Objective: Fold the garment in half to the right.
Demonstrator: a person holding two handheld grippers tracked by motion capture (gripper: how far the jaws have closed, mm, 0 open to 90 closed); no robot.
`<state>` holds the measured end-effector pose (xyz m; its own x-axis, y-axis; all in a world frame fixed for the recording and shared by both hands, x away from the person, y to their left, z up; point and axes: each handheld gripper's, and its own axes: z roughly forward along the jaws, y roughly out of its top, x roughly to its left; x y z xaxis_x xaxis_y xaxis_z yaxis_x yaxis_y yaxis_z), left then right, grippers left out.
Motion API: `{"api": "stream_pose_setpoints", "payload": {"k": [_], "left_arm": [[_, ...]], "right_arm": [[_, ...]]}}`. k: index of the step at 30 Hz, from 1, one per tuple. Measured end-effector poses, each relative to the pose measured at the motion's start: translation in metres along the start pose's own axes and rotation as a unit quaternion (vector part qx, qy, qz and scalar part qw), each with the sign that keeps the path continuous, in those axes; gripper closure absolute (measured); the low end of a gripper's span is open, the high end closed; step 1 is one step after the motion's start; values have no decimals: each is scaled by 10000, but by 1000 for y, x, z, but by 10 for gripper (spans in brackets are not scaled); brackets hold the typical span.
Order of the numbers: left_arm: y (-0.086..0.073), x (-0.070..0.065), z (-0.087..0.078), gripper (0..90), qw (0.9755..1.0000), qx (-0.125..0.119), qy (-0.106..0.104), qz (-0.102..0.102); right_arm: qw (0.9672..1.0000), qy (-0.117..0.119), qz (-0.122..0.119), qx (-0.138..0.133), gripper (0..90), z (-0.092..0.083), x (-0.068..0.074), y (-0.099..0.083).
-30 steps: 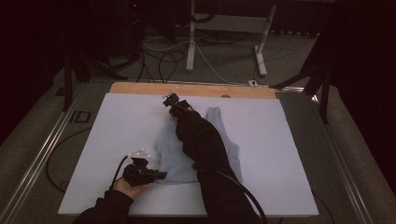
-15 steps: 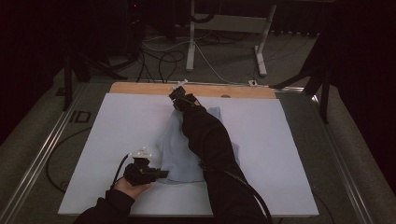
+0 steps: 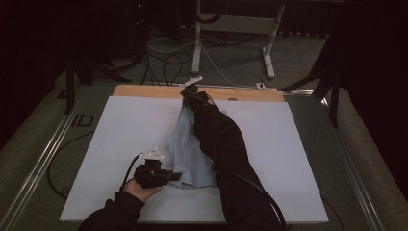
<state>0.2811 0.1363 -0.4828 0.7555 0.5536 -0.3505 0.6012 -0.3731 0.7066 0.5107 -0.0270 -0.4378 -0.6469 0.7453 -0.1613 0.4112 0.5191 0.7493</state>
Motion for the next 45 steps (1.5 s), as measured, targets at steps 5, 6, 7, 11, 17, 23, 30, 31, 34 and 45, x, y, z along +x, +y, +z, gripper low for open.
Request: {"api": "stream_pose_setpoints", "payload": {"k": [5,6,7,11,17,23,30,31,34,45], "left_arm": [[10,-8,6,861,9999,24,-54,110],[14,-12,8,861,9998,31,-82,173],[14,-12,8,861,9998,31,-82,173],[23,-20,12,861,9995,26,-128,272],[35,-30,23,861,9988,129,-158,456],[44,-40,37,861,9980,219,-205,559],[52,-49,54,861,9970,346,-220,657],[54,-50,59,861,9970,362,-243,636],[56,-51,64,861,9968,390,-251,653],[63,-62,89,861,9962,444,-287,691]], "right_arm": [[10000,-57,44,-50,878,-10,-10,-4],[9999,-53,57,-76,878,-11,-12,-4],[9999,-85,57,-63,878,-14,-14,-5],[9999,-92,76,-124,878,-20,-20,-5],[9996,-143,134,-223,878,-33,-32,-12],[9989,-190,296,-324,878,-46,-50,-28],[9983,-154,427,-378,877,-52,-66,-45],[9981,-128,446,-403,877,-52,-67,-47],[9979,-130,476,-421,877,-52,-73,-54],[9971,-53,614,-452,876,-49,-89,-72]]}}
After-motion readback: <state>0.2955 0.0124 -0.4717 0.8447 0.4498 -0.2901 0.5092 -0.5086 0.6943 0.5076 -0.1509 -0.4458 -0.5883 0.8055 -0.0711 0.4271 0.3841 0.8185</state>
